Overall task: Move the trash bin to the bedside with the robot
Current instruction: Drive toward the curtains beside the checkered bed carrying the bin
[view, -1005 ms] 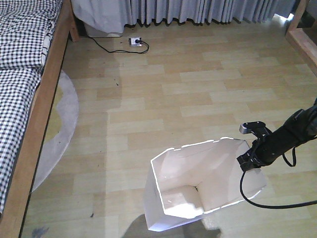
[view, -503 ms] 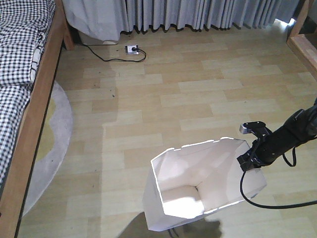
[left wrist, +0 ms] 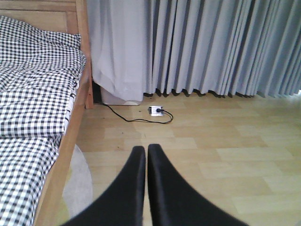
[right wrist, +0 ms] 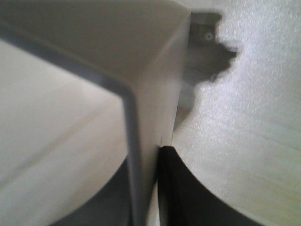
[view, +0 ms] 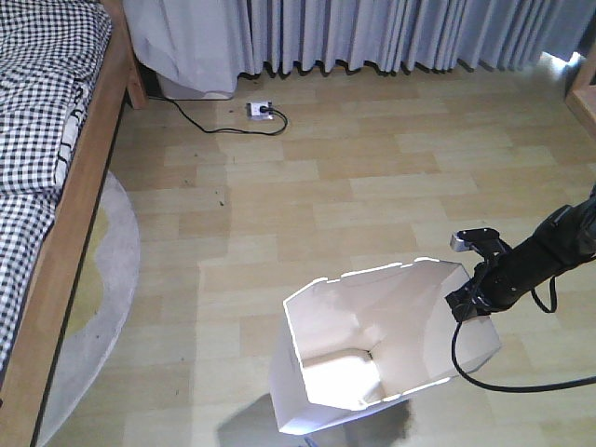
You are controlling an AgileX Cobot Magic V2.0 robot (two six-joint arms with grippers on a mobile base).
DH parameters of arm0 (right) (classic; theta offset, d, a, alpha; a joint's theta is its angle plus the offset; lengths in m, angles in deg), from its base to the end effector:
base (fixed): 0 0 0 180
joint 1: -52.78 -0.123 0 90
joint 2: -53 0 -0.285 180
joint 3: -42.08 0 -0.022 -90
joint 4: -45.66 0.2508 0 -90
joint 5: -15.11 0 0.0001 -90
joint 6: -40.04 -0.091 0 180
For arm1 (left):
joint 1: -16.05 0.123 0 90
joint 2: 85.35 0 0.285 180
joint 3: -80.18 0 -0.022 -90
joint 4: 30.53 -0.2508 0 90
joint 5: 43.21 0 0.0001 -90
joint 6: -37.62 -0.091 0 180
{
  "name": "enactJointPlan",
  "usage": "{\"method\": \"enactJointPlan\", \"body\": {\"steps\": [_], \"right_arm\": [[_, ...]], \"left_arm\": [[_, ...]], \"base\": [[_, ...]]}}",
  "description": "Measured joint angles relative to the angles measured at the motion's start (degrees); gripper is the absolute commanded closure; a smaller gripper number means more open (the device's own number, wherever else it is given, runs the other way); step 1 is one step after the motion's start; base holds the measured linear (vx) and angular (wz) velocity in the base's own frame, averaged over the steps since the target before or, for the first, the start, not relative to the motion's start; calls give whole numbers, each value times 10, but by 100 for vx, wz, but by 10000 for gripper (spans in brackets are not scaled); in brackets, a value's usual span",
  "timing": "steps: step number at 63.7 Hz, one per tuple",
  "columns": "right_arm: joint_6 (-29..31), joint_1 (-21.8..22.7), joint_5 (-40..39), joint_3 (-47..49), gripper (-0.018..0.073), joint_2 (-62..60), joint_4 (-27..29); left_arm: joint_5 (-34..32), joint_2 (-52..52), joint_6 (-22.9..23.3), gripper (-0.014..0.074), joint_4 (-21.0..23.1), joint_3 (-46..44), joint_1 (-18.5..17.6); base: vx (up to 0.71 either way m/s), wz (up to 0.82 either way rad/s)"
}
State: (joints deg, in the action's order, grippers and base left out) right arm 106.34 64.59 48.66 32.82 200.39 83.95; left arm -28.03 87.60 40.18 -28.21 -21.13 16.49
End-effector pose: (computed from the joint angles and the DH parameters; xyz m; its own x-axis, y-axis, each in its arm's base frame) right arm 0.3523 -0.0418 -0.0302 -0.9370 -0.3263 -0.1251 -0.3494 0.8785 0.3259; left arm 0.0550 -0.0005 0.1812 -0.1888 -0.0851 -0.9783 -0.0131 0.9964 -0.0842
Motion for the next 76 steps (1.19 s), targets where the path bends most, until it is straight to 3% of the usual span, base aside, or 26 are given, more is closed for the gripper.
{"method": "enactJointPlan", "body": {"steps": [76], "right_arm": [[0,0,0,0,566,0,1]], "left_arm": [[0,0,0,602,0,0,0]], "base": [[23,5]]}}
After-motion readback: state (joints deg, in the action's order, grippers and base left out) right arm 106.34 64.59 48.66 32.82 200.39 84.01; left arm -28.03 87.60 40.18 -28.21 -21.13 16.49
